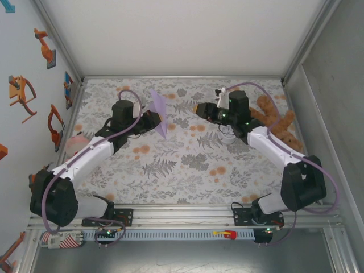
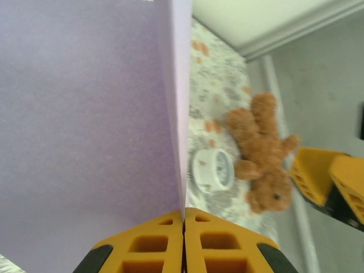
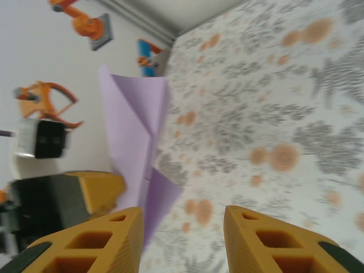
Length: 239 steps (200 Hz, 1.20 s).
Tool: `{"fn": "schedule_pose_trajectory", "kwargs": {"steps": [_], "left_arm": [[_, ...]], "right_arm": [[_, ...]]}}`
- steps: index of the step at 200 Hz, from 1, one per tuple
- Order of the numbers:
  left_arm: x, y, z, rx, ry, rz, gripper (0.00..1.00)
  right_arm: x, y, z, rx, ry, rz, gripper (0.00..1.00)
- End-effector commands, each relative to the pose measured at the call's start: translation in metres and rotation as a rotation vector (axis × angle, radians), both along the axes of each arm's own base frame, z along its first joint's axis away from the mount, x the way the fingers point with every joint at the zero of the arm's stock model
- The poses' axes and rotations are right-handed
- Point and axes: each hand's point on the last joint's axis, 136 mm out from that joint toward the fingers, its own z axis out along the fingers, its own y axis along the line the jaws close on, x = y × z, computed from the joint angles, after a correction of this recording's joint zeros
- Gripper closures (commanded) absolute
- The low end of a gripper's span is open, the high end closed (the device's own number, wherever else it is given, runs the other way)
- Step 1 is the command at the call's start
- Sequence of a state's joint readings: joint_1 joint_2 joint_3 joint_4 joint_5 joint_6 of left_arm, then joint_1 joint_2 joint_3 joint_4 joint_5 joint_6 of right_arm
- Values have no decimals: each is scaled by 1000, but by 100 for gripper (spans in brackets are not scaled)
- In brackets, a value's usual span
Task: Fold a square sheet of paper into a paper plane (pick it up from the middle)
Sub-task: Turn over the paper at the center of the table.
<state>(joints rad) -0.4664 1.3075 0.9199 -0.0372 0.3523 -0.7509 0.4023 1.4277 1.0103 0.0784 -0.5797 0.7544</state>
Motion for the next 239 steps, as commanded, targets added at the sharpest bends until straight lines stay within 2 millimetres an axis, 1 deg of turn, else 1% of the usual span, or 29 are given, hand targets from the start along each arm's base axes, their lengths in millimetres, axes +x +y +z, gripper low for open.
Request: {"fn": "schedule_pose_trajectory", "kwargs": {"steps": [1,17,32,53,58,67,88,105,126,150,171,188,210,239], "left_arm": [[-9,44,-23,380,39,69,90],[-7,64,-26,588,42,114,90],[-1,79,-25,774,34,156,90],[7,90,-26,1007,20,186,91],[9,91,-29,1061,23,188,90],[15,92,-31,1146,15,194,90],[25,89,-43,1334,20,197,91],[33,81,-59,1449,33,175,90],[42,71,-80,1568,42,148,91],[47,59,-108,1662,59,106,91],[49,48,-132,1699,71,71,90],[48,40,-147,1715,80,44,90],[45,32,-165,1707,104,16,89],[39,26,-184,1663,148,-1,84]], "right_arm": [[-1,-35,-14,-254,-48,-97,60],[-1,-45,-16,-304,-46,-138,61],[-1,-52,-18,-327,-52,-166,61],[-1,-63,-23,-363,-48,-220,61],[-1,-66,-25,-372,-45,-233,61],[-1,-71,-27,-387,-44,-256,61],[-2,-84,-31,-419,-37,-313,62],[-4,-92,-34,-440,-31,-346,62],[-8,-97,-40,-455,-19,-357,62],[-12,-100,-45,-466,-3,-359,62],[-14,-101,-50,-473,10,-357,62],[-15,-101,-54,-478,18,-352,62],[-15,-100,-57,-476,29,-349,63],[-15,-99,-60,-466,44,-345,63]]}}
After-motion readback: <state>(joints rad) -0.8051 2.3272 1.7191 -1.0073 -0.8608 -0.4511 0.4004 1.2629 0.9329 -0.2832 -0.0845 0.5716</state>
